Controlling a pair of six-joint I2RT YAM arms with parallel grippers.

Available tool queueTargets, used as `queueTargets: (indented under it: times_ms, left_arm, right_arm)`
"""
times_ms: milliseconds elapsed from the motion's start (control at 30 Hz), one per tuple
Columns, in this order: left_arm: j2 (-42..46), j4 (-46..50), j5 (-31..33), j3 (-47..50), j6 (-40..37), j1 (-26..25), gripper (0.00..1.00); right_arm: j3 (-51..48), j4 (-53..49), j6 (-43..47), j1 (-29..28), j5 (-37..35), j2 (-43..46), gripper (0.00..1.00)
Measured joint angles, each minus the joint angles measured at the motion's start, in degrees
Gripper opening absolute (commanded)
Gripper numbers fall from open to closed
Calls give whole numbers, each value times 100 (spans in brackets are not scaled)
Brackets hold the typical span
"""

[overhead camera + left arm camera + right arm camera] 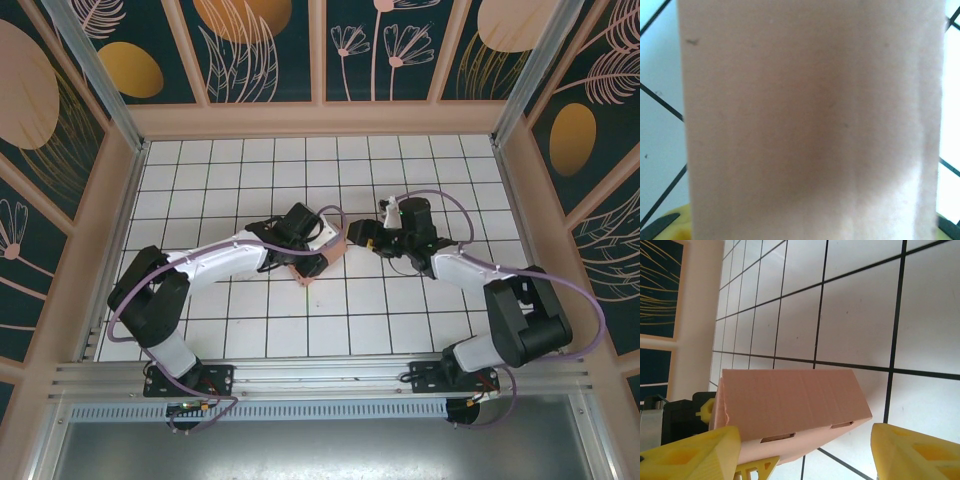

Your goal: Fold the paper box

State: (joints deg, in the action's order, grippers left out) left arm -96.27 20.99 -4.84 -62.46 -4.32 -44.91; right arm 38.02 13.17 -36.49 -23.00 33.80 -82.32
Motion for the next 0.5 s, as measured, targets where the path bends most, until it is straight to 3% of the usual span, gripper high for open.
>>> queueTargets:
  times_ms: [500]
  left_arm:
    - [-109, -37, -50, 26, -66, -24, 46]
  right_arm:
    - [-168, 570, -350, -74, 149, -81, 69]
